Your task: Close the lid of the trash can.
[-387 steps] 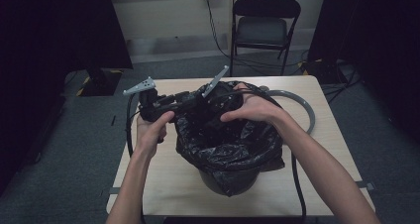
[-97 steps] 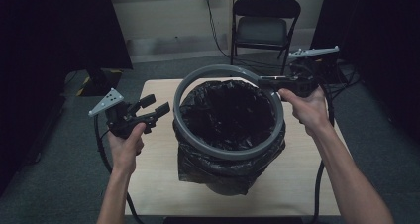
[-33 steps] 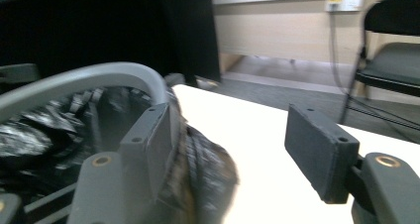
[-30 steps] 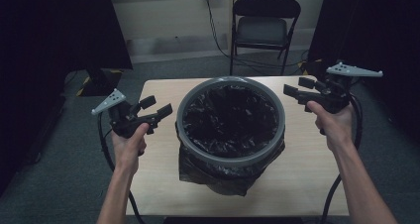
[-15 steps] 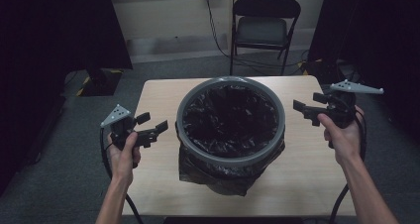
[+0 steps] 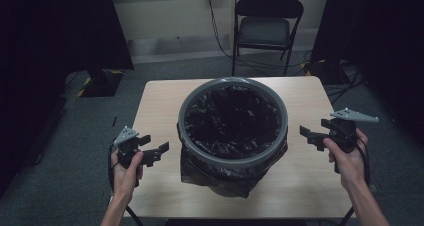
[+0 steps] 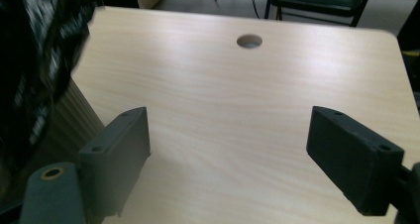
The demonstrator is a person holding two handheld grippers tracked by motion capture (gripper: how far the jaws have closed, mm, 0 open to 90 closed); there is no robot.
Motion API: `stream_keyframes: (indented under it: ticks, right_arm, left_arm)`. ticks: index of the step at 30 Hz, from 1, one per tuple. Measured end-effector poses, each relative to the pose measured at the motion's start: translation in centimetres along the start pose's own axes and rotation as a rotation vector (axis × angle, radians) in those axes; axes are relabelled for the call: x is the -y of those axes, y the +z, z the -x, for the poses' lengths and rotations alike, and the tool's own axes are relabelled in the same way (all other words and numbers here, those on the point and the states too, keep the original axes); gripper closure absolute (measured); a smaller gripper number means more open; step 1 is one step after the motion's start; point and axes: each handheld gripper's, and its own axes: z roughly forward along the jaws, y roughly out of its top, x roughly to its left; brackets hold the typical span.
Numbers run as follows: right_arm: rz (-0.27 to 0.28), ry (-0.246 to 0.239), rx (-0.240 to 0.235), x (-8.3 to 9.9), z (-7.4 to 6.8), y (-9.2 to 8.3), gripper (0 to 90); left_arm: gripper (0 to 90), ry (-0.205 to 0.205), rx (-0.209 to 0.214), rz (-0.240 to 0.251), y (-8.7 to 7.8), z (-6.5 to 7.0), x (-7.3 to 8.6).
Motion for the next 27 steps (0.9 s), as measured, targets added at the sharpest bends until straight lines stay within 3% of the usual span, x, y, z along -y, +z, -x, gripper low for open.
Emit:
stream_keyframes:
  ticks: [3,8,12,16,21,23,25,27]
  right_arm:
    - [-0.023,0.005,0.007,1.5,0.0,0.2,16.2]
    - [-0.074,0.010,0.019,3.9,-0.1,0.9,16.2]
    - [-0.108,0.012,0.022,5.5,-0.1,1.6,16.2]
    - [-0.134,0.010,0.028,7.0,-0.2,2.3,16.2]
    - [-0.181,0.006,0.043,8.5,-0.4,3.6,16.2]
    - [-0.199,-0.001,0.045,9.1,-0.4,4.2,16.2]
    - [-0.222,-0.017,0.060,9.6,-0.4,4.8,16.3]
    - [-0.242,-0.025,0.064,10.0,-0.4,5.2,16.2]
  left_arm:
    - [15.5,-0.009,-0.008,-0.022,0.4,0.0,1.0]
    - [15.5,0.026,-0.065,-0.102,1.1,-0.1,3.1]
    - [15.5,0.003,-0.057,-0.136,1.8,-0.3,4.4]
    - [15.5,0.037,-0.069,-0.193,2.5,0.1,5.6]
    - [15.6,0.065,-0.101,-0.220,3.1,0.3,6.7]
    - [16.1,0.093,-0.070,-0.248,3.6,0.6,7.1]
    - [16.6,0.130,-0.070,-0.273,4.1,1.0,7.3]
    - [16.6,0.130,-0.061,-0.276,4.4,1.2,7.4]
